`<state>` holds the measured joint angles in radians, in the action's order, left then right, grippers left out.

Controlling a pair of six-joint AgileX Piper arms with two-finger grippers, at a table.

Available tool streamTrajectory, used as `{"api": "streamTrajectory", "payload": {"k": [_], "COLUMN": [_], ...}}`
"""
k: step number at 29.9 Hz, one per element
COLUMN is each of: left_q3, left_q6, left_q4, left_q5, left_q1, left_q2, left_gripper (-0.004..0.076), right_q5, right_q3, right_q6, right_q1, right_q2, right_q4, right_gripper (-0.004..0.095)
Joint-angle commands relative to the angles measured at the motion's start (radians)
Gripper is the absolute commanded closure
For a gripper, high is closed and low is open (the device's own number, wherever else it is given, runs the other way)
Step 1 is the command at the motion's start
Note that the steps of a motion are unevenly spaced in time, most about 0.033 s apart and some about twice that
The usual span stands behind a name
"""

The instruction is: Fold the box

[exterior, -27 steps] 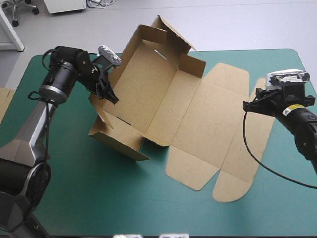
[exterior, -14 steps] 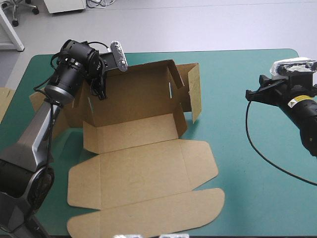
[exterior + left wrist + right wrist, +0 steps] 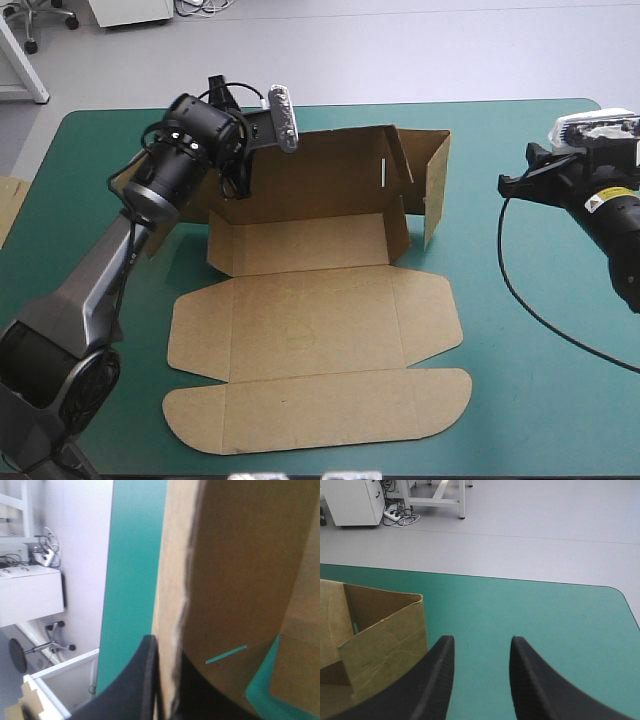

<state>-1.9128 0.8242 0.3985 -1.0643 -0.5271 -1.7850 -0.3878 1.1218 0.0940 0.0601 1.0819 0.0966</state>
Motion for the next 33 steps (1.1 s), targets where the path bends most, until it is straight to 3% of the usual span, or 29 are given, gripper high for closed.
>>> {"api": "streamTrajectory", "payload": {"k": [1,8,13,21,26,33], "left_q3": [0.028,0.164,0.296,0.508,0.605,0.685], "left_q6": [-0.176,-0.262,-0.382,-0.645,-0.837,-1.050], "left_q4": [0.216,0.270,0.345,0.614,0.882,1.122], "left_q5": [0.115,0.255,0.382,0.519,0.546,0.485], "left_q1": [-0.074,-0.126,-0.133,-0.145,-0.180,-0.276], "left_q2": [0.055,0.086,0.147,0.213,0.214,0.214], "left_gripper": [0.0734,0.0734,0.0734,0.0734,0.0734,0.0734], "right_q5": [0.071,-0.022,-0.020,-0.071,-0.134,-0.169], "right_q3": [0.038,0.040,0.073,0.143,0.197,0.221], "right_q6": [0.005,-0.060,-0.067,-0.067,-0.067,-0.067], "right_q1": [-0.009,-0.073,-0.174,-0.180,-0.180,-0.180], "right_q2": [-0.017,-0.027,-0.024,0.038,0.088,0.151], "right_q4": [-0.013,-0.144,-0.143,-0.143,-0.139,-0.122], "right_gripper": [0.0564,0.0564,0.0563,0.0564,0.0564,0.0596]}}
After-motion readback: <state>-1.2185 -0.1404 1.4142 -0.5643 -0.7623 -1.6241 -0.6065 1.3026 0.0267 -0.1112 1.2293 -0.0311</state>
